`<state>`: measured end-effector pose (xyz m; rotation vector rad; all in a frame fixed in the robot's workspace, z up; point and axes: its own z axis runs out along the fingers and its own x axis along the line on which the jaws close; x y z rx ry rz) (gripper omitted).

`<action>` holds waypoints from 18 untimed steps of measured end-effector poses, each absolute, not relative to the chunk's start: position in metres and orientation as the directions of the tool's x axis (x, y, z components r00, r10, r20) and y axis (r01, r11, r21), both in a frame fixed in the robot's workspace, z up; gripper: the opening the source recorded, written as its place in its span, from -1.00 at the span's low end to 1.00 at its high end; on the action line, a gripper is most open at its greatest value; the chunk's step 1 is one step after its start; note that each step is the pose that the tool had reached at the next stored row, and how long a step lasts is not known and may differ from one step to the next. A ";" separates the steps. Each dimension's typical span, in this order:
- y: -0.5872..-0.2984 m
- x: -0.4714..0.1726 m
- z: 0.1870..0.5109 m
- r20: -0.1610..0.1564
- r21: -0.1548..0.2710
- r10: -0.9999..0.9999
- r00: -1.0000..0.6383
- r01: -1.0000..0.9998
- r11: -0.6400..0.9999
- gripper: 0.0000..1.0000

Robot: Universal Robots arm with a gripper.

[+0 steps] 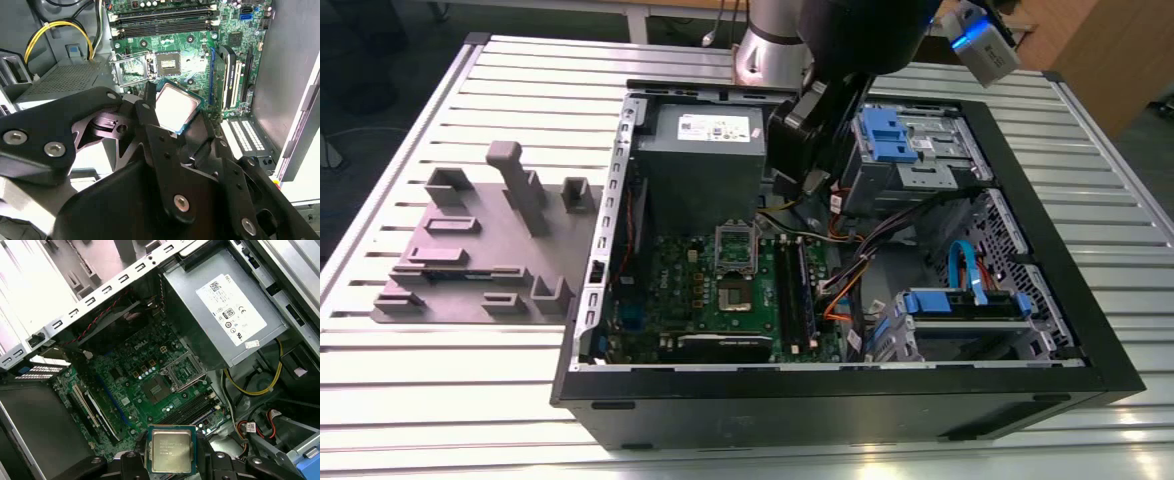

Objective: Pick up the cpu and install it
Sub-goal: 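Place the cpu into insertion slot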

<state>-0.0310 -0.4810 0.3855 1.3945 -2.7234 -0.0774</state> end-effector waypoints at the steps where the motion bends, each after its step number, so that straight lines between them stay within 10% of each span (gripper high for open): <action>1: -0.481 -0.031 0.386 0.049 0.082 -0.812 -0.582 -0.807 0.584 -0.06; 18: -0.481 -0.031 0.385 0.049 0.082 -0.772 -0.634 -0.768 0.636 -0.06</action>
